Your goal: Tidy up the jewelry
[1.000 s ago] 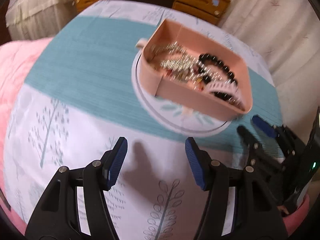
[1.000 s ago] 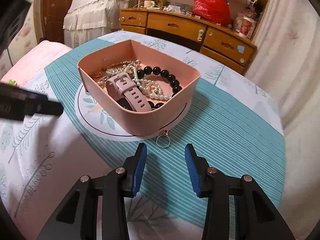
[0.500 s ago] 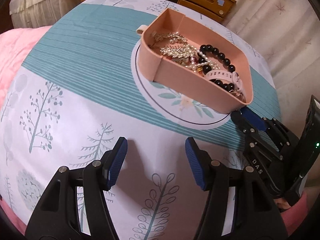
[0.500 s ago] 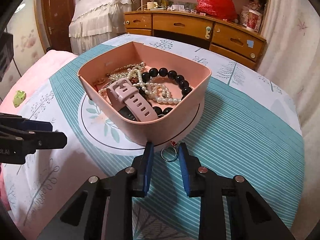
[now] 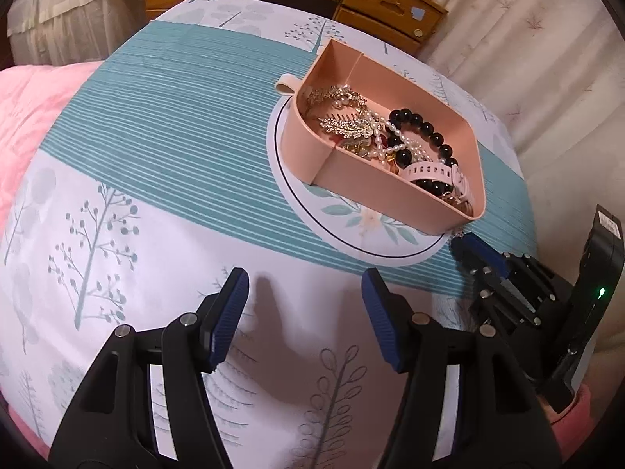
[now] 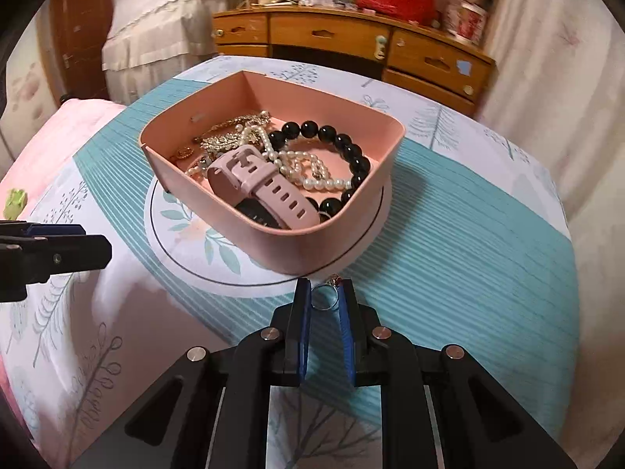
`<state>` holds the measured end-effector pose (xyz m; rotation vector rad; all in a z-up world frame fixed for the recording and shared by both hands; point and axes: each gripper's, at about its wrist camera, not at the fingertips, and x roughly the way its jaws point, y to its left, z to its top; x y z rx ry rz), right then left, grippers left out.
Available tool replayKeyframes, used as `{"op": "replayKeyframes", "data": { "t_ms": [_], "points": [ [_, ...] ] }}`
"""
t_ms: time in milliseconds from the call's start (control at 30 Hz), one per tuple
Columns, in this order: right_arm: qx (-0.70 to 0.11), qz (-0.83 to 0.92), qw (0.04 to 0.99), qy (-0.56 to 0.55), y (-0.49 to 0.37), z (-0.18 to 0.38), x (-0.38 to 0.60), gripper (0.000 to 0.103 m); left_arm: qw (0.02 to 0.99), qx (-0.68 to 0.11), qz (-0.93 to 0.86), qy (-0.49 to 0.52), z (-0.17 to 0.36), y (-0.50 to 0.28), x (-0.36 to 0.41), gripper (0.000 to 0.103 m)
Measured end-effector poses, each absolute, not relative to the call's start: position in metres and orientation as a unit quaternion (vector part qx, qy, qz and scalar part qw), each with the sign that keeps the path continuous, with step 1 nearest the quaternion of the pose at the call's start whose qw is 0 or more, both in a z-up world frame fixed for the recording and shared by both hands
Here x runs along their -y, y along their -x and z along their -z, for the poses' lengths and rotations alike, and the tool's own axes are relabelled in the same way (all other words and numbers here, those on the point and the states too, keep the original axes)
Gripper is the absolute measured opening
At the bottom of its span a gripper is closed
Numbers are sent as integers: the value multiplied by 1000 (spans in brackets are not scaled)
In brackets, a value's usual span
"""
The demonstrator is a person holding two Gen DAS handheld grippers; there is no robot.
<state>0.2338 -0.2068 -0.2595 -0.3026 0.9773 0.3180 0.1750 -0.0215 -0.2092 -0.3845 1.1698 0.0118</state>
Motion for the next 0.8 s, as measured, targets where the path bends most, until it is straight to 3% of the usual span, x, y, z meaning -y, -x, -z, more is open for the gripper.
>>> {"op": "replayKeyframes", "data": {
  "t_ms": [400,800],
  "points": [
    [-477,-65,870,104,-211,254,194,0,818,-553,28,155,204,-166,-34,57],
    [-475,-21,871,122,-224,261,193,8,816,-558,33,148,208,-163,-75,57]
  ]
}}
